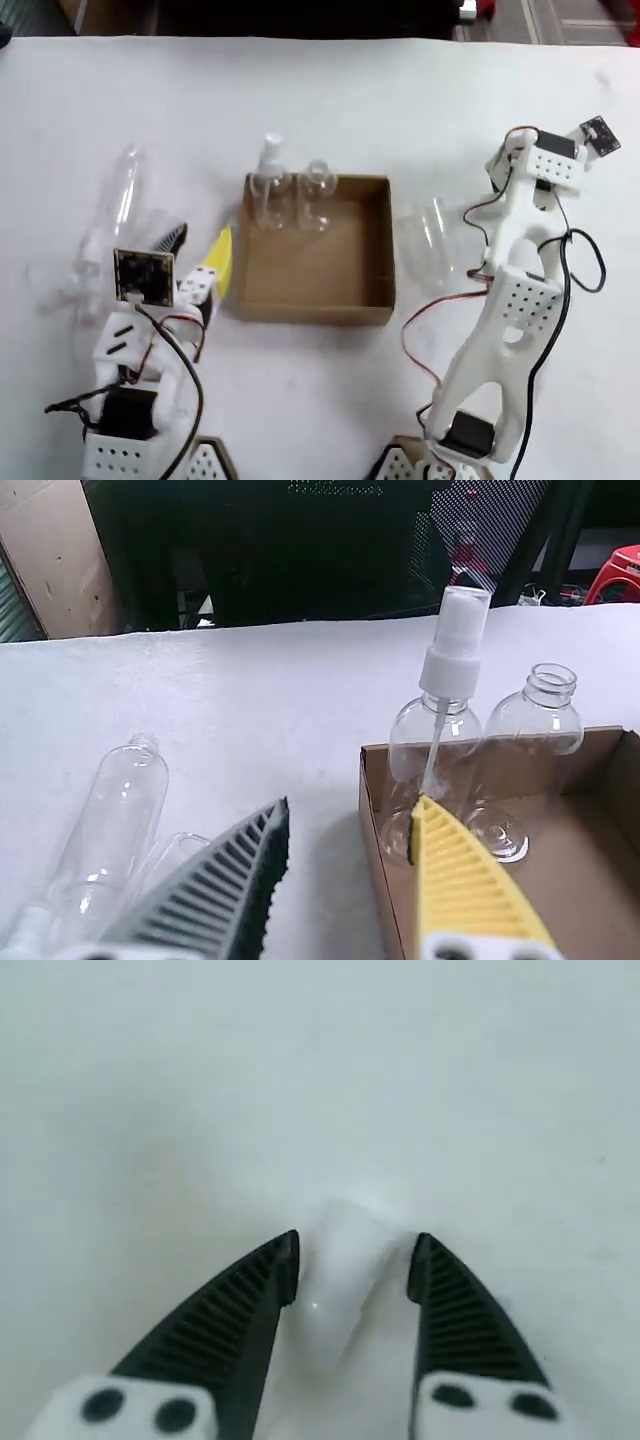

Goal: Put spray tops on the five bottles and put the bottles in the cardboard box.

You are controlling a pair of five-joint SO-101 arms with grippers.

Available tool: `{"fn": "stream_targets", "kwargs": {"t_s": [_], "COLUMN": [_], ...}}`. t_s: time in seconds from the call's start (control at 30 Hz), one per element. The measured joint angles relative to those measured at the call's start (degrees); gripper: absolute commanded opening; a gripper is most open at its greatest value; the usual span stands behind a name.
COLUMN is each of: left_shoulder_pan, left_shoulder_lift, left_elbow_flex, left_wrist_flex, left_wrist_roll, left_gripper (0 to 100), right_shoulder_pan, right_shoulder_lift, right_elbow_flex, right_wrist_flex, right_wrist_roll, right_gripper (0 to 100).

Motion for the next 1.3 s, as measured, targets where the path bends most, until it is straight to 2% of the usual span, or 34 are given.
{"fn": "stream_targets", "kwargs": {"t_s": [0.43, 0.67, 0.77, 0.9, 1.17, 1.3], "left_shoulder_pan": [0.0, 0.0, 0.0, 0.0, 0.0, 0.0], "left_shoulder_lift": [0.0, 0.0, 0.0, 0.0, 0.0, 0.0], "left_elbow_flex": [0.0, 0.0, 0.0, 0.0, 0.0, 0.0], "left_wrist_flex": [0.0, 0.0, 0.0, 0.0, 0.0, 0.44], "left_wrist_roll": [0.0, 0.0, 0.0, 0.0, 0.0, 0.0], "left_gripper": [19, 19, 19, 19, 19, 19], "right_shoulder_pan": [-0.18, 2.99, 4.04, 3.69, 0.18, -2.64], "right_shoulder_lift": [2.46, 2.46, 2.29, -1.67, -17.67, -25.41], "right_elbow_flex": [-15.12, -37.19, -45.36, -45.89, -45.54, -42.64], "right_wrist_flex": [13.19, 22.42, 22.59, 22.86, 22.95, 22.95], "right_wrist_roll": [0.0, 0.35, 6.42, 14.33, 20.92, 26.73], "right_gripper": [1.6, 1.6, 1.6, 1.6, 1.6, 1.6]}}
